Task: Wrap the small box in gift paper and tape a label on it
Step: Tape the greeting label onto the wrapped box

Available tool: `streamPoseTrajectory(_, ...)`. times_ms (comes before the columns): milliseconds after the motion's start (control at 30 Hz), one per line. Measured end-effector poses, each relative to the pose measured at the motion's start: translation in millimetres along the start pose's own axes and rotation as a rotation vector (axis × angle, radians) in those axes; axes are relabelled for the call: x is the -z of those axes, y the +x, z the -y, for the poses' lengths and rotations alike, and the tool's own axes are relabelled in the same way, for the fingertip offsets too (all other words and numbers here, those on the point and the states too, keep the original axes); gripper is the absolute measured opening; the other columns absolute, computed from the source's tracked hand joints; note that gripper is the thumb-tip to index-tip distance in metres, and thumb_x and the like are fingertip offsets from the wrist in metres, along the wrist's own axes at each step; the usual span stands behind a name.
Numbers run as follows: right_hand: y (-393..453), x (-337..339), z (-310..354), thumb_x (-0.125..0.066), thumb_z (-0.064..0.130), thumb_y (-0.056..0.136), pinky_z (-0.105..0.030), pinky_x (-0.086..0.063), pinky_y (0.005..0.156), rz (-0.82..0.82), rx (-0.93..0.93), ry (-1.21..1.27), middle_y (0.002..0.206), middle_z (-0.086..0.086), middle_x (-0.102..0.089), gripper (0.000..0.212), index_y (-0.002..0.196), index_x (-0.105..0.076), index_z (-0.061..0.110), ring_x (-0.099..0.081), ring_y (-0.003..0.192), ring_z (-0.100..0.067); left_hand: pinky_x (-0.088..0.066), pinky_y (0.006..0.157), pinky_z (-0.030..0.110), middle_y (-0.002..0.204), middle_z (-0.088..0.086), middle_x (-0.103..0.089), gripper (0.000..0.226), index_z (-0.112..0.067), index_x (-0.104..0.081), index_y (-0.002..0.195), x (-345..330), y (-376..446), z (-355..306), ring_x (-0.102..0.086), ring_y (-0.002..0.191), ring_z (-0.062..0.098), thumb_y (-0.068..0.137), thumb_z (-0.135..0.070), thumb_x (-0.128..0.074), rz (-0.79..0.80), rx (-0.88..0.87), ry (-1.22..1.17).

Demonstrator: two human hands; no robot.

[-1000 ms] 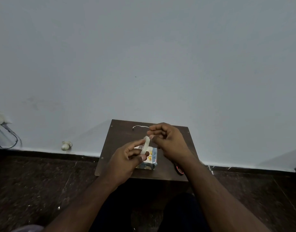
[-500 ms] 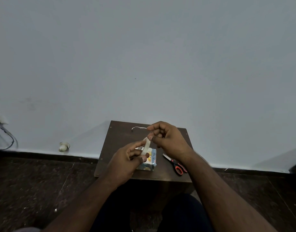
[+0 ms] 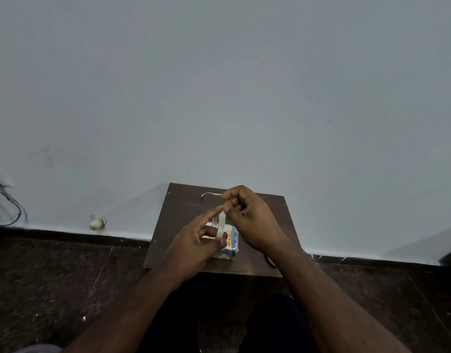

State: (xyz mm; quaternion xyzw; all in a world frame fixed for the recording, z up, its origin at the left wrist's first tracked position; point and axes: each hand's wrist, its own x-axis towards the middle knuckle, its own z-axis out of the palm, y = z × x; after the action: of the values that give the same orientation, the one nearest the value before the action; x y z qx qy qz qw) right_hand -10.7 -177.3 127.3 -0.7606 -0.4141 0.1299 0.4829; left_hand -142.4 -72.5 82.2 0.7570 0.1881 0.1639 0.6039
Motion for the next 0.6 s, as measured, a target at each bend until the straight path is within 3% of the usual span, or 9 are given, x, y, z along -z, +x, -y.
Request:
streamPoseTrajectory(167, -2.0, -0.8, 4.3, -0.058, 0.007, 0.095, -0.019, -0.048, 0.066, 0.009, 0.021, -0.028, 0.084, 0.012, -0.063, 0.031, 0.100, -0.059, 0.038, -0.058, 0.071, -0.001, -0.050, 0.077, 0.013, 0.109, -0.018, -0.064, 0.053, -0.061, -0.055, 0.122, 1.5, -0.8, -3.8, -0.066, 0.088, -0.005, 0.091, -0.021, -0.072, -0.085, -0.048, 0.030)
streamPoseTrajectory(267, -3.5, -2.2, 5.2, -0.058, 0.008, 0.095, -0.028, -0.053, 0.070, 0.003, 0.034, -0.041, 0.088, 0.006, -0.066, 0.024, 0.106, -0.061, 0.030, -0.061, 0.077, -0.008, -0.056, 0.087, 0.027, 0.117, -0.015, -0.064, 0.039, -0.055, -0.066, 0.113, 2.5, 2.8, 0.4, -0.067, 0.096, 0.000, 0.092, -0.023, -0.071, -0.159, -0.064, -0.024)
streamPoseTrajectory(367, -5.4, -5.9, 5.8, -0.060, 0.007, 0.094, -0.032, -0.053, 0.071, 0.004, 0.034, -0.044, 0.089, 0.005, -0.067, 0.021, 0.110, -0.062, 0.021, -0.062, 0.077, -0.012, -0.058, 0.091, 0.043, 0.113, -0.012, -0.068, 0.026, -0.037, -0.075, 0.108, 4.3, 5.5, 1.3, -0.069, 0.097, 0.008, 0.092, -0.017, -0.070, -0.211, -0.066, -0.083)
streamPoseTrajectory(467, -6.8, -9.3, 5.1, -0.064, 0.007, 0.092, -0.027, -0.055, 0.071, -0.001, 0.043, -0.028, 0.089, 0.005, -0.069, 0.021, 0.110, -0.064, 0.019, -0.064, 0.078, -0.011, -0.060, 0.083, 0.039, 0.099, -0.008, -0.075, 0.016, -0.026, -0.079, 0.098, 6.5, 7.1, -0.4, -0.071, 0.087, 0.008, 0.091, -0.014, -0.072, -0.254, -0.047, -0.102)
streamPoseTrajectory(600, -7.4, -11.9, -1.3, -0.072, 0.009, 0.088, -0.020, -0.055, 0.076, -0.021, 0.047, 0.021, 0.096, 0.006, -0.073, 0.023, 0.110, -0.070, 0.017, -0.068, 0.087, -0.006, -0.062, 0.079, 0.045, 0.091, -0.004, -0.076, 0.010, -0.028, -0.080, 0.091, 10.8, 9.5, 1.7, -0.073, 0.085, 0.014, 0.091, -0.021, -0.072, -0.263, 0.001, -0.119)
